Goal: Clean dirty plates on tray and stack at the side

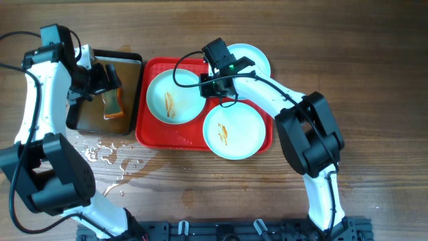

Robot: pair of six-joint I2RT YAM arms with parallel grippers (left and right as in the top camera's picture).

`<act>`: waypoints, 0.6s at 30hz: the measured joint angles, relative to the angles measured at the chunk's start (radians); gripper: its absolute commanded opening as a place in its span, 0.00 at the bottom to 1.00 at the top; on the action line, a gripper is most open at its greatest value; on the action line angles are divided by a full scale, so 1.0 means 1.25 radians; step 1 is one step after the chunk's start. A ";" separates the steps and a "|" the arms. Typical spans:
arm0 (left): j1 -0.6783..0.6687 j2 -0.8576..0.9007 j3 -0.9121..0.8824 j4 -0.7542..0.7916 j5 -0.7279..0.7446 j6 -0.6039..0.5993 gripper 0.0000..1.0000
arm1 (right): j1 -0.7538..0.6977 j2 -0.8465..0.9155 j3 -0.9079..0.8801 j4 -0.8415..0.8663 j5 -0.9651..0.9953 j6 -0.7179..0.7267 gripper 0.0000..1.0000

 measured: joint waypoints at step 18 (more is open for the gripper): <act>0.000 0.000 0.000 0.000 0.000 0.000 1.00 | 0.000 0.000 0.000 0.000 -0.015 -0.007 0.19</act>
